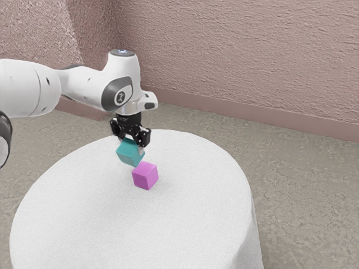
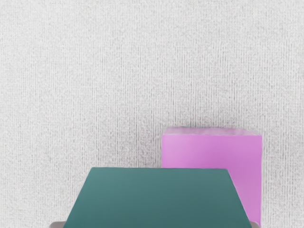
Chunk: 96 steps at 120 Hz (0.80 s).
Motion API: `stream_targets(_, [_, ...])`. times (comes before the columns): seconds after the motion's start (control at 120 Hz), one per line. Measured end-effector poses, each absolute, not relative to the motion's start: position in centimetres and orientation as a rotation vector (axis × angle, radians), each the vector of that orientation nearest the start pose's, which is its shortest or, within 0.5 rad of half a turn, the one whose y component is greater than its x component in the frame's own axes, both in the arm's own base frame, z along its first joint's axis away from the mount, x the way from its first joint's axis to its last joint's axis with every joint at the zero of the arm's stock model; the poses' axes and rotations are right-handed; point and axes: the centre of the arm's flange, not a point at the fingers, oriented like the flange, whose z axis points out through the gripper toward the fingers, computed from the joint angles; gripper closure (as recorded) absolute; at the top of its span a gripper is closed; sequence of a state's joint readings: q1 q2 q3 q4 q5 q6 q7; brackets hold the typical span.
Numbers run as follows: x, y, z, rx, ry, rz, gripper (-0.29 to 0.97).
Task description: Pick up the blue block with one arm, and put the blue block on the pink block with one arm
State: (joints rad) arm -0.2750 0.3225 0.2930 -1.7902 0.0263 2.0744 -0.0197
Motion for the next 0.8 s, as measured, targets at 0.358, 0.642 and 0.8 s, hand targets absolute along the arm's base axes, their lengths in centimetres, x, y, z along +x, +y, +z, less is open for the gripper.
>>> stream_targets(0.358, [65.4,-2.0,36.0,-3.047,0.149,0.094,0.29])
stream_targets(0.642, [65.5,-2.3,35.7,-3.048,0.226,0.11,0.13])
stream_targets(0.8, [65.5,-2.3,36.2,-3.045,0.258,0.104,0.06])
